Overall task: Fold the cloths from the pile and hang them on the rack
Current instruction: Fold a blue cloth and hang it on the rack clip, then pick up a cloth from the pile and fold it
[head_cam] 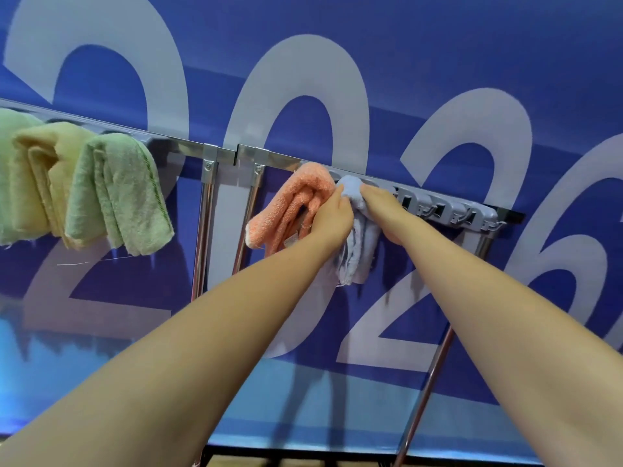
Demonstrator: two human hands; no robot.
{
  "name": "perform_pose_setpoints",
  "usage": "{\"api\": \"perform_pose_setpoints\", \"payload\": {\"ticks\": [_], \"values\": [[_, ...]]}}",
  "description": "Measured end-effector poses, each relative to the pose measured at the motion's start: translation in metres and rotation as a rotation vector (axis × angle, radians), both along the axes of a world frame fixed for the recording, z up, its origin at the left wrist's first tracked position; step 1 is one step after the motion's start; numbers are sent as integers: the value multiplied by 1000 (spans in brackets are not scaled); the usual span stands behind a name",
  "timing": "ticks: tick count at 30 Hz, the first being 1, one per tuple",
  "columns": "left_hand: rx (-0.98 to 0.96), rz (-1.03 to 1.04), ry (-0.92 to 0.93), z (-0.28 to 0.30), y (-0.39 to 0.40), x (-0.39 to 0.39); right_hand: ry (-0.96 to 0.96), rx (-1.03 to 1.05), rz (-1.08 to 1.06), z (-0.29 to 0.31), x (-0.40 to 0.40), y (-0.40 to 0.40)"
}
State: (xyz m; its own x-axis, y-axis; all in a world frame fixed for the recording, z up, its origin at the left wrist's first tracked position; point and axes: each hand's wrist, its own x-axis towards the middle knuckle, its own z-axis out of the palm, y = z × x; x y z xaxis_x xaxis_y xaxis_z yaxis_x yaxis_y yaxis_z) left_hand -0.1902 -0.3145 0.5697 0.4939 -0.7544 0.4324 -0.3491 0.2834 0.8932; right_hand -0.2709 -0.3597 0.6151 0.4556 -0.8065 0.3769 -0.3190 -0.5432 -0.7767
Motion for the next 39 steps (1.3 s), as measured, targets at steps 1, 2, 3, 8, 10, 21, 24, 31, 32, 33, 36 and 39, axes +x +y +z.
{"api": "perform_pose_setpoints", "payload": {"ticks": [1,2,3,8,10,21,24,31,32,33,36,39], "values": [[7,-4,17,3,1,0,-21,29,3,-1,-2,2],[22,-10,21,3,3,-1,-19,42,6,-3,-4,4],[29,-22,14,1,5,-1,-18,52,16,-6,-6,6],[54,-10,-4,-11,21,-2,12,6,-68,-21,-14,11],[74,12,-71,-10,40,-5,78,-116,-156,-31,-18,15],[-155,51,207,-67,166,37,-256,-223,37,-119,8,135],[-93,140,224,-110,202,69,-253,-44,81,-162,31,161],[462,228,507,-264,281,132,-128,637,5,-340,80,218],[536,242,552,-289,290,139,-99,727,-10,-373,82,230],[596,262,566,-315,299,146,-61,807,-28,-403,84,242],[740,305,571,-382,321,161,45,998,-90,-481,88,271],[842,287,656,-437,329,168,161,1114,-112,-536,91,289]]}}
